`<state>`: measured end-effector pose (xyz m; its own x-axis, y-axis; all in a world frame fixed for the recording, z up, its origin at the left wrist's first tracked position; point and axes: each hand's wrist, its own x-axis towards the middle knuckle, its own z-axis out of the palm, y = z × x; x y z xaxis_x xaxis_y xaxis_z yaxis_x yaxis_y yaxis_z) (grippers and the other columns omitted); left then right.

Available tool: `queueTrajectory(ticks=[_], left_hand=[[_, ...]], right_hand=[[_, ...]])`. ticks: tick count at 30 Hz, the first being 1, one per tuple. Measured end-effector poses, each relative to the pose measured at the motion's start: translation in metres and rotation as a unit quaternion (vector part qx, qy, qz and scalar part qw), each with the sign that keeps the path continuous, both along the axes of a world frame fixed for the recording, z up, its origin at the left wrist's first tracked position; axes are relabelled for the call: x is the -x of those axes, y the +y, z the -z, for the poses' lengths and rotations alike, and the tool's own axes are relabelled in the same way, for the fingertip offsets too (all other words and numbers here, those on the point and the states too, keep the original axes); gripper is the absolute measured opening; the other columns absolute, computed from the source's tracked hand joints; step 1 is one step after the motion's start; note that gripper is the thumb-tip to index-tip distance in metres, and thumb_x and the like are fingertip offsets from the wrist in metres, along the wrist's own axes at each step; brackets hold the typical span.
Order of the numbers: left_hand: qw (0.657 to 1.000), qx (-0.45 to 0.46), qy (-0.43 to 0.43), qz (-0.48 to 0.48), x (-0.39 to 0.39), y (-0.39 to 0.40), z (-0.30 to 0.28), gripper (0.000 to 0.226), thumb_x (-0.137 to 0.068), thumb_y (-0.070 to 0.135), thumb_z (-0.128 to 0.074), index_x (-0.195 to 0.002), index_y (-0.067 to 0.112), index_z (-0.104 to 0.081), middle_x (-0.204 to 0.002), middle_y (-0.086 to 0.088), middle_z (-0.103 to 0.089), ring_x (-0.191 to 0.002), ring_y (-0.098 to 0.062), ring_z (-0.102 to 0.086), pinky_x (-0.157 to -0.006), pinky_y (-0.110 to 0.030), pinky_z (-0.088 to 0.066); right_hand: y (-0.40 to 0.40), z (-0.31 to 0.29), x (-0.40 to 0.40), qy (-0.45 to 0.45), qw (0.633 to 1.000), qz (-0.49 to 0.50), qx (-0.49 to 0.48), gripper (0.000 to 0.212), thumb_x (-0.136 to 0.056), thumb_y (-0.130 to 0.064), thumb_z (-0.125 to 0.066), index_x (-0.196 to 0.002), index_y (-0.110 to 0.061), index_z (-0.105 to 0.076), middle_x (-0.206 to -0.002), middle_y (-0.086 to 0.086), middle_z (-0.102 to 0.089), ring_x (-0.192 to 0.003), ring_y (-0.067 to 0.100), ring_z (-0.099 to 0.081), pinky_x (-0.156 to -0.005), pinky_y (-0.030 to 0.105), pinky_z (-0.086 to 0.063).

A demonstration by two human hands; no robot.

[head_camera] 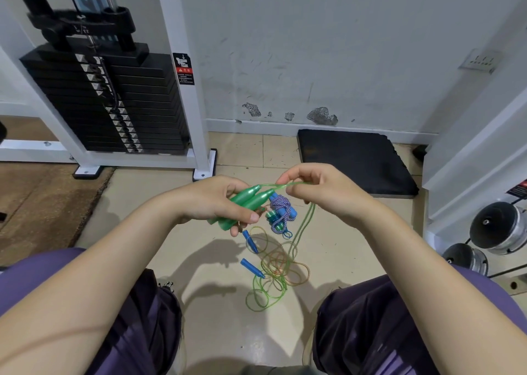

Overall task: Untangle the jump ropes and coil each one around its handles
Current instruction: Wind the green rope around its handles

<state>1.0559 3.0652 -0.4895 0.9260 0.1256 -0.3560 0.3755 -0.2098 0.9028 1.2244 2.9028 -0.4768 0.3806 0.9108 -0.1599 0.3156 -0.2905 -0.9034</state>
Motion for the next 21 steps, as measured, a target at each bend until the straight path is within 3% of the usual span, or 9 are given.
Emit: queueTrajectory(ticks=[3, 6, 8, 13, 21], left_hand=[[1.0, -0.003, -0.008, -0.016, 0.001, 0.002, 0.001, 0.008, -0.086, 0.011, -0.073, -0.089, 0.013, -0.065, -0.068, 0.001, -0.067, -0.061, -0.022, -0.062, -0.061, -0.027, -0.05], [1.0, -0.008, -0.015, -0.015, 0.0, 0.001, 0.003, 0.008, -0.084, 0.016, -0.076, -0.085, 0.018, -0.068, -0.068, -0.005, -0.063, -0.06, -0.023, -0.058, -0.06, -0.03, -0.049], [1.0, -0.016, -0.01, -0.005, -0.001, -0.002, 0.004, 0.01, -0.084, 0.017, -0.077, -0.088, 0.013, -0.069, -0.067, -0.006, -0.061, -0.056, -0.021, -0.055, -0.057, -0.03, -0.048], [1.0, -0.019, -0.001, 0.011, -0.005, -0.008, 0.005, 0.018, -0.084, 0.02, -0.077, -0.092, 0.008, -0.068, -0.068, -0.005, -0.062, -0.054, -0.019, -0.057, -0.05, -0.027, -0.045], [1.0, -0.015, -0.004, -0.001, -0.004, -0.004, 0.004, 0.021, -0.088, 0.022, -0.072, -0.097, 0.004, -0.063, -0.069, -0.004, -0.065, -0.053, -0.019, -0.056, -0.047, -0.026, -0.04]], right_hand=[[-0.003, -0.004, -0.003, -0.005, 1.0, 0.002, -0.004, 0.016, -0.092, -0.028, -0.064, -0.093, -0.015, -0.074, -0.061, -0.018, -0.058, -0.056, -0.006, -0.05, -0.055, 0.007, -0.037], [-0.002, 0.0, 0.001, -0.001, 1.0, -0.006, 0.003, 0.023, -0.09, -0.038, -0.066, -0.09, -0.016, -0.073, -0.064, -0.01, -0.059, -0.06, 0.005, -0.05, -0.063, 0.019, -0.042], [0.0, 0.003, 0.005, 0.01, 1.0, -0.016, -0.001, 0.021, -0.09, -0.035, -0.067, -0.092, -0.014, -0.071, -0.069, -0.001, -0.063, -0.062, 0.013, -0.052, -0.062, 0.027, -0.044], [0.004, 0.007, 0.015, 0.025, 0.999, -0.034, -0.022, 0.012, -0.092, -0.02, -0.066, -0.094, -0.008, -0.067, -0.059, -0.002, -0.062, -0.049, 0.01, -0.049, -0.05, 0.025, -0.037], [0.003, 0.007, 0.005, -0.004, 1.0, 0.004, -0.023, 0.01, -0.095, -0.019, -0.061, -0.094, -0.009, -0.065, -0.066, 0.004, -0.063, -0.055, 0.018, -0.051, -0.055, 0.029, -0.043]])
